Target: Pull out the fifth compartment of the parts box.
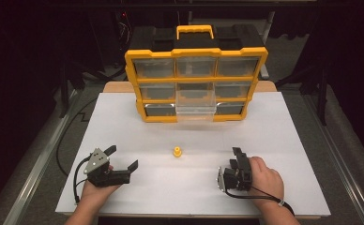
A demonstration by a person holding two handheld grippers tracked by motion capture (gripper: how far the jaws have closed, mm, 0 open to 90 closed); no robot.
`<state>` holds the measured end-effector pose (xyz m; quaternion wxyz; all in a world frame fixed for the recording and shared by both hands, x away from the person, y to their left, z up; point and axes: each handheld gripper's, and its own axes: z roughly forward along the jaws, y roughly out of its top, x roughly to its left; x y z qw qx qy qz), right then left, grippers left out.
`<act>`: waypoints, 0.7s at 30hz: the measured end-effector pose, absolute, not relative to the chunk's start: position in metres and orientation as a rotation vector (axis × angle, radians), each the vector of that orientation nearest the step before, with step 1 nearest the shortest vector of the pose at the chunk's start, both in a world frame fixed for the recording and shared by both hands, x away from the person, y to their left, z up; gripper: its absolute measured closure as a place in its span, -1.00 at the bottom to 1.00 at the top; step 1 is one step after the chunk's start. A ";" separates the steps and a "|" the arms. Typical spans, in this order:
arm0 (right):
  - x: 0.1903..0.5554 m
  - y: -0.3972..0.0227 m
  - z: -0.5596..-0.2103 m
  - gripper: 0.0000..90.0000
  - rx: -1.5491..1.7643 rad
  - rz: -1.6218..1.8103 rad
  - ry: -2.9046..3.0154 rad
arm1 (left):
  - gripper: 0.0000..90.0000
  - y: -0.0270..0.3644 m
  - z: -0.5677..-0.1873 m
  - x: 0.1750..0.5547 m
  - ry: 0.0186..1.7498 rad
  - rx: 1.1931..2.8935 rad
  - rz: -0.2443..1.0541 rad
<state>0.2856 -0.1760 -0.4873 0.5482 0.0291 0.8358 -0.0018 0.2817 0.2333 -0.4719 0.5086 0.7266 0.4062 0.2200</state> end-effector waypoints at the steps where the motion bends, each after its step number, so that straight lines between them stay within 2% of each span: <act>1: 0.287 -0.177 -0.487 -0.04 0.066 0.002 1.973 | -1.00 0.234 -0.471 0.282 0.976 1.750 0.531; 11: 0.297 -0.188 -0.490 -0.32 0.119 -0.027 2.018 | -1.00 0.237 -0.470 0.283 0.990 1.707 0.502; 21: 0.300 -0.192 -0.486 -0.65 0.136 -0.038 2.003 | -1.00 0.238 -0.470 0.283 0.983 1.732 0.523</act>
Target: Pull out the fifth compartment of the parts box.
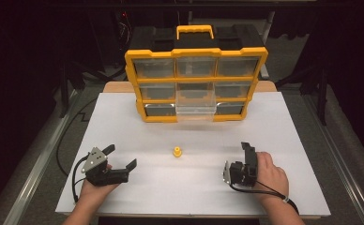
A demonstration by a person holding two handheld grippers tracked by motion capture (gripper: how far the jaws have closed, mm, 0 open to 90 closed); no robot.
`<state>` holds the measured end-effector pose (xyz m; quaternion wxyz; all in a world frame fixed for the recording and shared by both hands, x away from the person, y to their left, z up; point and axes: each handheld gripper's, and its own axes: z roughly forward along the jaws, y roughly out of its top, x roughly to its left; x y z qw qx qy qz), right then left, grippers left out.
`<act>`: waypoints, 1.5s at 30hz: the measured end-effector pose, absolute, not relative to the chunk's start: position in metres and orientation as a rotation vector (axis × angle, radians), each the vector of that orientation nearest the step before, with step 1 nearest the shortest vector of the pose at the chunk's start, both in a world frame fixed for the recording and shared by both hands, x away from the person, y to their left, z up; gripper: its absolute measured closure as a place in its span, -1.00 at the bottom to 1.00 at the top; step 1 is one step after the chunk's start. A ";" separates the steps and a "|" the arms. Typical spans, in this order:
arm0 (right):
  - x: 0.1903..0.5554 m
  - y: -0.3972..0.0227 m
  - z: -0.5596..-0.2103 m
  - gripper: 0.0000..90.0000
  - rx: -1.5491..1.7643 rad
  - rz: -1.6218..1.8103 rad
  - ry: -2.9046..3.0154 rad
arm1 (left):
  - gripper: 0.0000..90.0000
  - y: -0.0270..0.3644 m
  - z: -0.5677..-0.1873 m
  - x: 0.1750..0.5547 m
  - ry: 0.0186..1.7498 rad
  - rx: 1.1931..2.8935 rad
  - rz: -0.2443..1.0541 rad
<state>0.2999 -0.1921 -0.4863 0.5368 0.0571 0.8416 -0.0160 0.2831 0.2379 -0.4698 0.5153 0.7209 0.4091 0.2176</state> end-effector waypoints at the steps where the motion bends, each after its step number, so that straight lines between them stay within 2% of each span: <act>1: 0.300 -0.193 -0.486 -0.67 0.133 -0.029 2.001 | -1.00 0.238 -0.469 0.283 0.984 1.718 0.519; 10: 0.300 -0.189 -0.486 -1.00 0.110 -0.034 1.987 | -1.00 0.240 -0.469 0.285 0.994 1.716 0.515; 26: 0.296 -0.191 -0.483 -1.00 0.178 0.057 2.004 | -1.00 0.241 -0.471 0.285 1.017 1.723 0.518; 33: 0.299 -0.198 -0.476 -1.00 0.352 0.201 2.054 | -1.00 0.243 -0.473 0.285 1.028 1.729 0.500; 45: 0.302 -0.216 -0.480 -1.00 0.836 0.558 2.120 | -1.00 0.246 -0.473 0.285 1.027 1.732 0.480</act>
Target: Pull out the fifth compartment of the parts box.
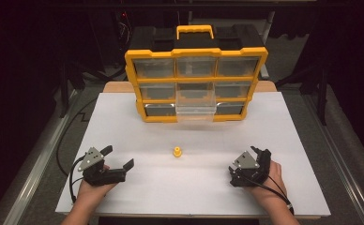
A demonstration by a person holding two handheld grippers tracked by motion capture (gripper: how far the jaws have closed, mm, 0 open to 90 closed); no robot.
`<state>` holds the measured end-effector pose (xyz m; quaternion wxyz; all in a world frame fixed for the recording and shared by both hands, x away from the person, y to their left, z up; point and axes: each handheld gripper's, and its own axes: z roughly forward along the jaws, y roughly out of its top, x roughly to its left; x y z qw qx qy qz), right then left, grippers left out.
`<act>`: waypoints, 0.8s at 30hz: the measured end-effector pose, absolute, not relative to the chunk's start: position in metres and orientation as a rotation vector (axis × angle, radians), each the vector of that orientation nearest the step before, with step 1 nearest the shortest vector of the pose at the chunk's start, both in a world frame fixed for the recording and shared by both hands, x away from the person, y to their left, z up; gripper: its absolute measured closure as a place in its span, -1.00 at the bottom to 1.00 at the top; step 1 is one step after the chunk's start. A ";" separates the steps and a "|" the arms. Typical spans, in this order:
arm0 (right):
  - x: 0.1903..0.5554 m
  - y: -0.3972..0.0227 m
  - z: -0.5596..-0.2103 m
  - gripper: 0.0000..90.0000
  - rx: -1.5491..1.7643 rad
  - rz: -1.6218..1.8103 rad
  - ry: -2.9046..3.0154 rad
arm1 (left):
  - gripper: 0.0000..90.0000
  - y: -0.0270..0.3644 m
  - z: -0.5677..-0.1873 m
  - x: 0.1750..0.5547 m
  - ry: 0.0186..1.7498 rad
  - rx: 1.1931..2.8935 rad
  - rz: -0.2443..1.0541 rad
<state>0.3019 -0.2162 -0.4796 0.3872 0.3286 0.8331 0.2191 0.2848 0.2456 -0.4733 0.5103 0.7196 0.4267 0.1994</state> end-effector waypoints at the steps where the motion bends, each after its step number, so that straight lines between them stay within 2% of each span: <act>1: 0.302 -0.217 -0.479 -1.00 0.839 0.568 2.124 | -1.00 0.245 -0.473 0.285 1.026 1.736 0.477; 24: 0.300 -0.228 -0.476 -1.00 1.086 1.126 2.077 | -1.00 0.245 -0.469 0.283 1.009 1.719 0.475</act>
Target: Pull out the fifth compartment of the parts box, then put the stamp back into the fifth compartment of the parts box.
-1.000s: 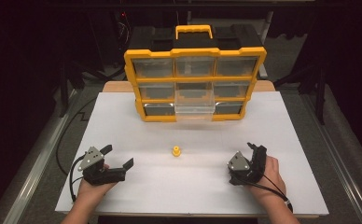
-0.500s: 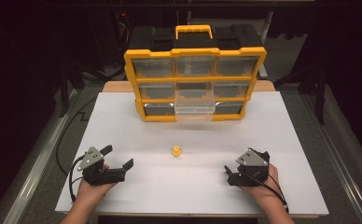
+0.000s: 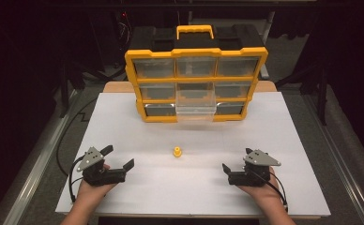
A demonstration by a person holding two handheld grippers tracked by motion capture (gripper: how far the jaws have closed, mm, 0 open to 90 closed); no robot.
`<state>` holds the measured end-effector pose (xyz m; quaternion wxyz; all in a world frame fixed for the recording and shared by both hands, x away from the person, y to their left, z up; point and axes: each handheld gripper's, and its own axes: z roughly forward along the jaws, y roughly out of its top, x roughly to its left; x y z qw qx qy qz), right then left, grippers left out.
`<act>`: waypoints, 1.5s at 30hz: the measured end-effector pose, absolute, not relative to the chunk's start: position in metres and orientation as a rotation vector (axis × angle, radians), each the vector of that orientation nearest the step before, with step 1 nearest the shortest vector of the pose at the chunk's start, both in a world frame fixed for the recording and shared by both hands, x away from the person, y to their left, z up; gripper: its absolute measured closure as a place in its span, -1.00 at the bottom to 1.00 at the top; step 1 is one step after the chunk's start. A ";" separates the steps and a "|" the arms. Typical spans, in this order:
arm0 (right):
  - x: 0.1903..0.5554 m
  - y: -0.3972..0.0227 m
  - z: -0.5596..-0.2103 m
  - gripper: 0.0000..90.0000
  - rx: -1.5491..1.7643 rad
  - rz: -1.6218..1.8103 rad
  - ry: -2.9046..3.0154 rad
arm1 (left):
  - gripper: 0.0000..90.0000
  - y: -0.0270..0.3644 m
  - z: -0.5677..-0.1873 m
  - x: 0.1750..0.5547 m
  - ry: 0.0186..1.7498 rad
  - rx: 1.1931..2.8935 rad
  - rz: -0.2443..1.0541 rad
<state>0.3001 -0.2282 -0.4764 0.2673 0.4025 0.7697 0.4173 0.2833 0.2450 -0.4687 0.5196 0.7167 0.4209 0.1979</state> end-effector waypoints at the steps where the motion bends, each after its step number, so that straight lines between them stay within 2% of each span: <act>1: 0.300 -0.230 -0.476 -1.00 1.091 1.144 2.067 | -1.00 0.245 -0.468 0.283 1.010 1.720 0.477; 13: 0.300 -0.250 -0.471 -1.00 1.188 1.352 1.964 | -1.00 0.243 -0.469 0.287 1.019 1.729 0.474; 45: 0.299 -0.245 -0.469 -1.00 1.145 1.237 1.989 | -1.00 0.239 -0.471 0.287 1.028 1.736 0.470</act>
